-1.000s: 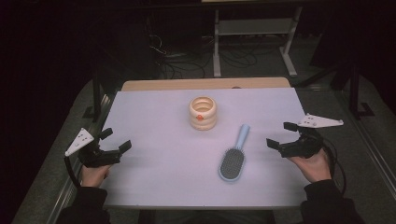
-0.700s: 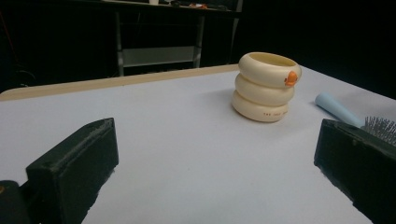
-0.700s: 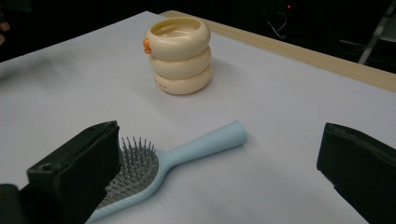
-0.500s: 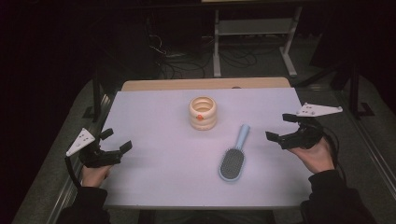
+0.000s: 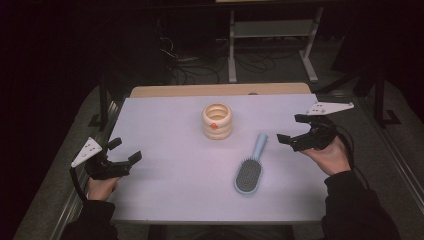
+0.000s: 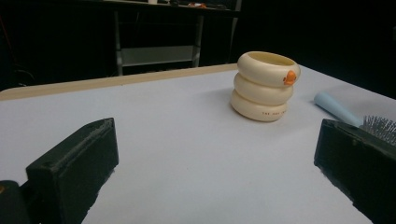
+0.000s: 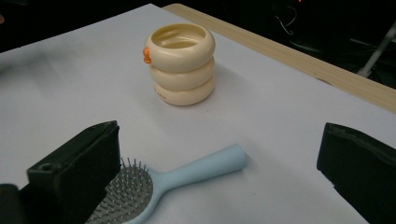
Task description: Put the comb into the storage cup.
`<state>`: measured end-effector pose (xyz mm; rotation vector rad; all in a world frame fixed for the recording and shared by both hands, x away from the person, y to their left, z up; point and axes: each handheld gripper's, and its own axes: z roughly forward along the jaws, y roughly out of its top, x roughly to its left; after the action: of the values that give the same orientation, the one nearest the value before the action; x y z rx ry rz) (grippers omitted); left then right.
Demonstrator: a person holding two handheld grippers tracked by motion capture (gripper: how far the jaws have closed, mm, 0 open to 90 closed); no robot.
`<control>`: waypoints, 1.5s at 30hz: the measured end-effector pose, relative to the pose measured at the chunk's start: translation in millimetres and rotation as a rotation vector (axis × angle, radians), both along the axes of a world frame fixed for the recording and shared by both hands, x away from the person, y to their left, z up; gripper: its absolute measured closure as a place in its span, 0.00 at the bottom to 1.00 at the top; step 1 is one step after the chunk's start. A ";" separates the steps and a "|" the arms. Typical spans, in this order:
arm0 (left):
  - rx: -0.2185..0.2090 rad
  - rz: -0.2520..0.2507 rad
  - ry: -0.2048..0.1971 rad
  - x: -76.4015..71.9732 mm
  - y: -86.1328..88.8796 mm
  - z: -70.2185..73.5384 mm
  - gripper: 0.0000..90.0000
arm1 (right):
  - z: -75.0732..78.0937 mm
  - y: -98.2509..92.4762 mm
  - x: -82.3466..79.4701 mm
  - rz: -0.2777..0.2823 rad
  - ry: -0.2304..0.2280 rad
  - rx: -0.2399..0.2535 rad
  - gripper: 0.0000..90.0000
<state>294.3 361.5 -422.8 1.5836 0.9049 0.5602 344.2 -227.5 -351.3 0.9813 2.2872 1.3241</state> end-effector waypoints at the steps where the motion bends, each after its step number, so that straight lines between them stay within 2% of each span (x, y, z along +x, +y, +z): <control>1: -0.001 0.000 0.001 0.1 0.0 -0.1 0.00 | 0.5 1.8 1.5 0.004 0.003 -0.002 0.00; 11: 0.001 -0.004 0.006 0.4 -0.4 0.0 0.00 | 3.1 18.2 13.3 0.039 0.014 -0.032 0.00; 20: -0.005 -0.004 0.005 0.4 -0.1 0.0 0.00 | 2.1 25.6 24.1 0.043 0.026 -0.042 0.00; 45: -0.007 -0.012 0.009 2.0 -0.4 -0.5 0.00 | -25.0 34.1 56.6 0.017 0.081 -0.044 0.00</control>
<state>296.3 361.0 -423.3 1.5855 0.9030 0.5410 400.8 -193.4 -376.3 1.0208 2.3793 1.2574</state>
